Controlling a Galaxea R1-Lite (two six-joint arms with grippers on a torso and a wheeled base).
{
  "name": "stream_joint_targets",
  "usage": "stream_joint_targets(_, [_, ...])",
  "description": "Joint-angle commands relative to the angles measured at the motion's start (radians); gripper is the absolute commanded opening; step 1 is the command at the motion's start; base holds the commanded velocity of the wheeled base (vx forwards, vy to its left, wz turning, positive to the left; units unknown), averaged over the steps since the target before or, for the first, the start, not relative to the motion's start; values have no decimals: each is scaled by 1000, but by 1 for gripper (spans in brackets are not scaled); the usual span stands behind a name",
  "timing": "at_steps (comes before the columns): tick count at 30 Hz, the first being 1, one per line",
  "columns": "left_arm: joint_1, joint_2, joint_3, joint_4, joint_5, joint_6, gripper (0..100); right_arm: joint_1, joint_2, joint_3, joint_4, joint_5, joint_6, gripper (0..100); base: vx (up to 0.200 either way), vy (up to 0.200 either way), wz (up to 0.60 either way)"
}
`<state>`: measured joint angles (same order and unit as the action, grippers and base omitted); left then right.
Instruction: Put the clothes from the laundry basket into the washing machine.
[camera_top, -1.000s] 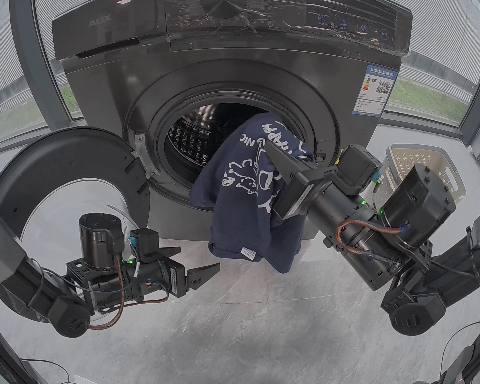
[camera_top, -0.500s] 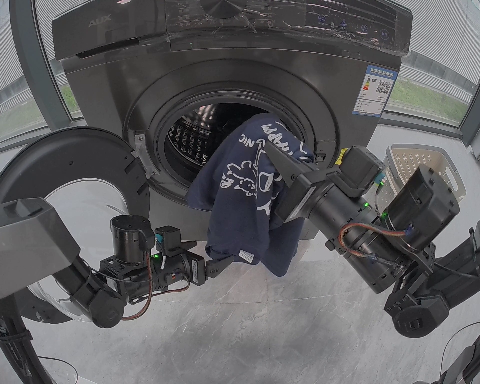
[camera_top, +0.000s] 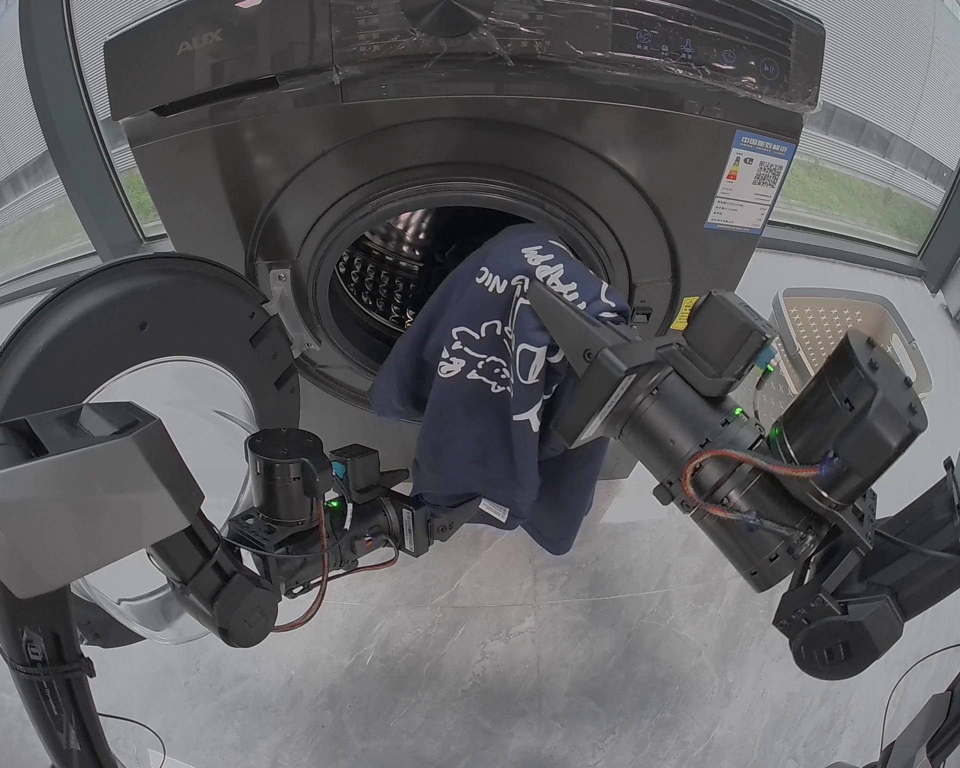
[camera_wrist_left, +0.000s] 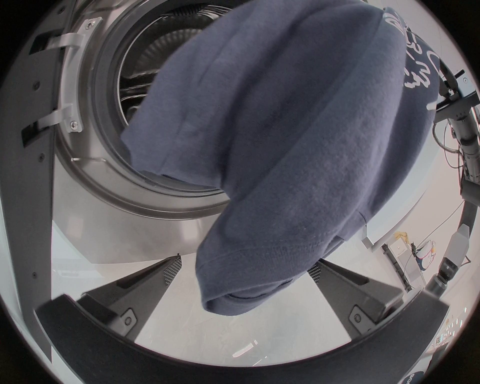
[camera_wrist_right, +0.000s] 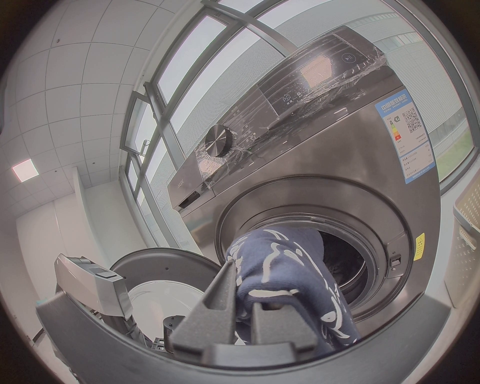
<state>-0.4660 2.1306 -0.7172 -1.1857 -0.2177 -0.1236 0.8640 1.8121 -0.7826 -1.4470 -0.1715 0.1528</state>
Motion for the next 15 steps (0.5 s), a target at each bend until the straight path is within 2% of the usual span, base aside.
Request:
stream_joint_targets(1, [-7,20,-19,-6,-16,-1,100,3,1,0,-1,0,1,0,0,0,0])
stream_joint_targets(9, [-13,35,-39,-38,-28,-14,100,3,6,0,-1,0,2,0,0,0,0])
stream_joint_targets(10, [-13,35,-39,-40,-28,-14,0,3,6,0,-1,0,2,0,0,0,0])
stream_joint_targets(15, [-19,57,-44,-75,-28,-16,0,3,7,0,-3,0,2,0,0,0,0])
